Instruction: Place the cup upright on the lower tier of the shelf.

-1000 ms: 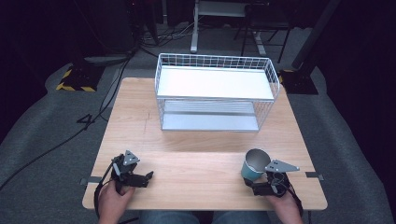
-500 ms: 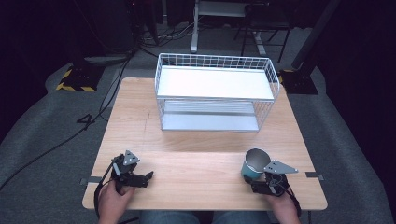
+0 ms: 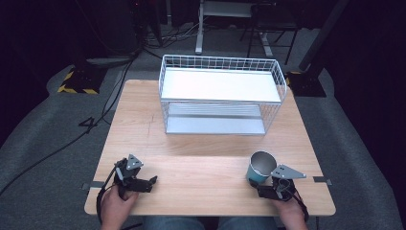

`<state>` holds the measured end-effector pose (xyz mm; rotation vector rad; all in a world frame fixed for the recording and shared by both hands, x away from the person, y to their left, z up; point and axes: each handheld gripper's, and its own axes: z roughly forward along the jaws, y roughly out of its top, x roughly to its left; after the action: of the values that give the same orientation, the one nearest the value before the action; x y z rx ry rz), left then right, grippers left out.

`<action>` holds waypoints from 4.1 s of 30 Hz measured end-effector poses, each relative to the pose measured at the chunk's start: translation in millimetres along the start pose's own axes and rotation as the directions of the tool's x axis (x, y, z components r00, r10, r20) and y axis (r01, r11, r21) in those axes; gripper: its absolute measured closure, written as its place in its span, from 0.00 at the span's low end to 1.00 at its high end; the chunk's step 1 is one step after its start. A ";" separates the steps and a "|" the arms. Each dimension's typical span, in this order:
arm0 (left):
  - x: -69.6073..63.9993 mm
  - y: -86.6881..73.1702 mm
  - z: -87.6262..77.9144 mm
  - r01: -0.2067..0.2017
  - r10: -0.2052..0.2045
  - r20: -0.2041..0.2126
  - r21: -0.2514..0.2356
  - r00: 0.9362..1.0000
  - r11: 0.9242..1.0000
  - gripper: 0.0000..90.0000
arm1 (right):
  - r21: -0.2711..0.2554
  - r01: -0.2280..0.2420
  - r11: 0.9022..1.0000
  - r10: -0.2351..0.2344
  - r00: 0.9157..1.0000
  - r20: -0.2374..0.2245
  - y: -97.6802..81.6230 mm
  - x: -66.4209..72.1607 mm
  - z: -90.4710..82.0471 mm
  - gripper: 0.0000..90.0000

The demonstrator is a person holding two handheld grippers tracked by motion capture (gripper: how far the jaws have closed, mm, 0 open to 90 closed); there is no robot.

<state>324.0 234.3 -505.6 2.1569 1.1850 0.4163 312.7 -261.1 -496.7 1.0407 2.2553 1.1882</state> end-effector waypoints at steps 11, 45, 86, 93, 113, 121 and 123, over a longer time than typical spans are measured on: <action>0.1 0.2 0.2 0.000 0.000 0.000 0.000 1.000 1.000 0.01 | -0.036 0.003 0.999 -0.003 1.000 -0.013 18.7 1.2 1.2 0.29; -0.4 -0.9 -0.3 0.002 -0.002 -0.002 -0.006 1.000 1.000 0.01 | -0.044 0.041 0.998 -0.041 0.999 -0.005 112.9 -16.1 58.0 0.29; 1.0 -0.3 -0.1 0.000 0.000 -0.003 -0.003 1.000 1.000 0.00 | -0.007 0.029 1.000 -0.028 0.998 0.051 159.0 -18.5 168.2 0.29; 1.0 -0.3 -0.1 0.000 0.000 -0.003 -0.003 1.000 1.000 0.00 | -0.009 0.024 1.000 -0.023 0.998 0.064 161.3 -19.3 182.7 0.29; 1.1 -0.3 -0.2 0.000 0.000 -0.003 -0.003 1.000 1.000 0.00 | -0.027 -0.038 0.999 0.041 0.995 0.095 156.5 -29.2 210.6 0.29; 0.6 -0.3 0.0 0.000 0.000 -0.004 -0.002 1.000 1.000 0.00 | -0.026 -0.061 0.998 0.063 0.994 0.087 157.9 -32.1 212.8 0.29; 0.6 -0.3 0.0 0.000 0.000 -0.004 -0.002 1.000 1.000 0.00 | -0.026 -0.062 0.998 0.064 0.994 0.085 158.2 -32.1 213.2 0.29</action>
<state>324.1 235.0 -505.8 2.1554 1.1864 0.4222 535.1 -112.9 -487.4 1.1393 2.1533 1.1691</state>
